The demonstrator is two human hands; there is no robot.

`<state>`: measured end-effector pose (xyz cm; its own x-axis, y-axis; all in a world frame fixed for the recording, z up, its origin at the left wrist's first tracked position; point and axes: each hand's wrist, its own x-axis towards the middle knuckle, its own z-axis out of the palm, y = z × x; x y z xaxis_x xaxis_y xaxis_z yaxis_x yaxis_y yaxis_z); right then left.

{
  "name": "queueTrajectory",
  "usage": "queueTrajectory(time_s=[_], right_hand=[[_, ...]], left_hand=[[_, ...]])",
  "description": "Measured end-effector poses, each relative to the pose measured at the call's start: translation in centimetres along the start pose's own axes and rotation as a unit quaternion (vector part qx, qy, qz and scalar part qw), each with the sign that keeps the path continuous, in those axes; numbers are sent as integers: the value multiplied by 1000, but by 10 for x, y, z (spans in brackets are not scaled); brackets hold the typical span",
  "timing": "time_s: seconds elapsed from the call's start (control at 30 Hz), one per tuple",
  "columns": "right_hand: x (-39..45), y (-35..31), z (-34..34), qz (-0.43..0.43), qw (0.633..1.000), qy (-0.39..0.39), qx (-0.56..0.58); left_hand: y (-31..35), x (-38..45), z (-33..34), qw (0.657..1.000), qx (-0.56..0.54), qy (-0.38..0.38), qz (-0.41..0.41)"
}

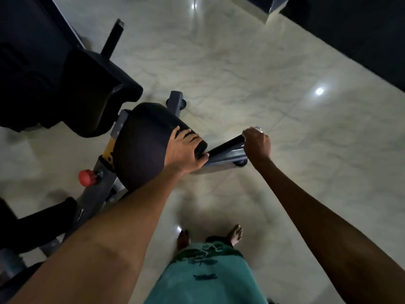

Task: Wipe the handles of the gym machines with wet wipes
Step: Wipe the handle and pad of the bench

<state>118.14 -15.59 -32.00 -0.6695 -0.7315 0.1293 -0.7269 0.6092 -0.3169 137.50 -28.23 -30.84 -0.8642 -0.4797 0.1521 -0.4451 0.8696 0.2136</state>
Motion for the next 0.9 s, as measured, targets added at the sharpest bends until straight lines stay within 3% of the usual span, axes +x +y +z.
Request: queueTrajectory(time_s=[0.1,0.23,0.37,0.57,0.63,0.8,0.9], right_hand=[[2,-2,0,31,999,6,3],[0,-4,6,-3,999,50,-11],[-1,-13,13,35,998,44,-15],[-44,-12,47,-128,977,144,90],[-42,-5,44,-136,972,171,89],[-43,-33,58,-35,974,191,120],[-55,-38,68,-109,975,170,98]], left_hand=[[2,2,-5,999,7,-49,-21],[1,-1,1,1000,15,20,-18],[3,-2,8,997,34,64,-6],[5,-3,15,995,63,74,5],[4,-4,14,995,63,75,5],[4,-2,13,995,76,64,2],[3,-2,14,995,83,61,-4]])
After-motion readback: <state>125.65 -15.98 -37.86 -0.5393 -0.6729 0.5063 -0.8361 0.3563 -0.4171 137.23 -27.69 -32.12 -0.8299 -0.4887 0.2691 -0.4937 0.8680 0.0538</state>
